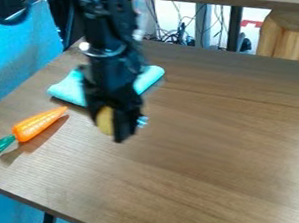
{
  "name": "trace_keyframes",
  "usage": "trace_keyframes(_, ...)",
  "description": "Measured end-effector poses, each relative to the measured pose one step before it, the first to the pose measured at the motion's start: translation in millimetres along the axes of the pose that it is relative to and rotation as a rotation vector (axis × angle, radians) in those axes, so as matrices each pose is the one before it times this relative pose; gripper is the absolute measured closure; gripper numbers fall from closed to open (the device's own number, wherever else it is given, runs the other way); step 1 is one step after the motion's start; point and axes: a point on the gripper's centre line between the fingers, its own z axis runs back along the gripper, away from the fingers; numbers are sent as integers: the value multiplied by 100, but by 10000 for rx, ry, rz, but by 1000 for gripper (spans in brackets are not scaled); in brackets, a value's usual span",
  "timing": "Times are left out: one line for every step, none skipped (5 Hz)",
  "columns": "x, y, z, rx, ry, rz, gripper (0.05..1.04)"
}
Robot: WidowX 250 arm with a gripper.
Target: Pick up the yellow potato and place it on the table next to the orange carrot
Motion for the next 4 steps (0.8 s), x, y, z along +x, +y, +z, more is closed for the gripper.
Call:
trace_keyframes(-2115, 4388, -382, 268, 424, 2335, 355)
trace_keyframes(-510, 4031, -2882, -285, 688, 877, 355)
trace_keyframes(534, 2406, -2127, -298, 428, 322, 355)
trace_keyframes(612, -393, -2026, -400, 119, -383, 355)
